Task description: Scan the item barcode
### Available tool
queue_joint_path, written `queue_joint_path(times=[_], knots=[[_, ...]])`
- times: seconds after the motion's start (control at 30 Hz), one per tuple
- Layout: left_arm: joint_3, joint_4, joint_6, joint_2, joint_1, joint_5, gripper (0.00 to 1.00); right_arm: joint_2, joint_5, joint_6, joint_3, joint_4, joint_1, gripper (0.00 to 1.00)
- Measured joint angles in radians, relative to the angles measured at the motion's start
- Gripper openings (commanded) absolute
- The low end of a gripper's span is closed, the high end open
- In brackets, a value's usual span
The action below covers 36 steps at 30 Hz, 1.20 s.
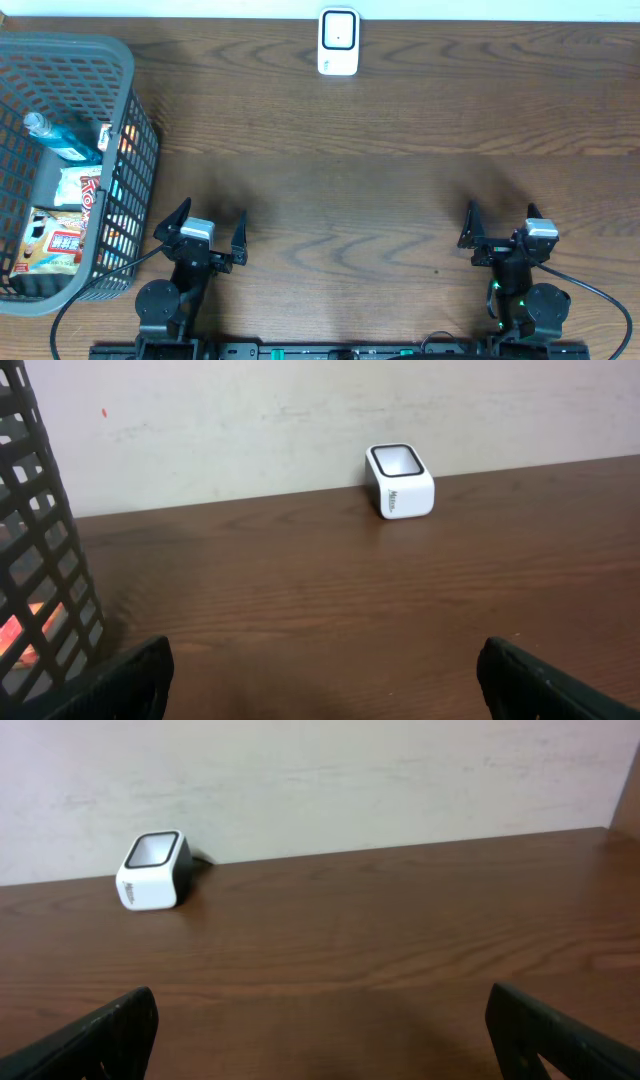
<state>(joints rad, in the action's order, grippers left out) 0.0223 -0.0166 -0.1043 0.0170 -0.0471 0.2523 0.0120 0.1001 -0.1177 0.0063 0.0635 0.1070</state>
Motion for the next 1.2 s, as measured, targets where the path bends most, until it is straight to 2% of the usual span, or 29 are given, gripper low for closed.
queue_joint_path(times=[1.03, 1.13, 1.2], knots=[[0.0, 0.001, 0.0, 0.0, 0.0, 0.0, 0.98, 0.0, 0.0, 0.0, 0.0, 0.0, 0.0, 0.99], [0.0, 0.001, 0.034, 0.0, 0.0, 0.011, 0.97, 0.0, 0.0, 0.0, 0.0, 0.0, 0.0, 0.99], [0.0, 0.002, 0.102, 0.001, 0.0, 0.016, 0.97, 0.0, 0.0, 0.0, 0.0, 0.0, 0.0, 0.99]])
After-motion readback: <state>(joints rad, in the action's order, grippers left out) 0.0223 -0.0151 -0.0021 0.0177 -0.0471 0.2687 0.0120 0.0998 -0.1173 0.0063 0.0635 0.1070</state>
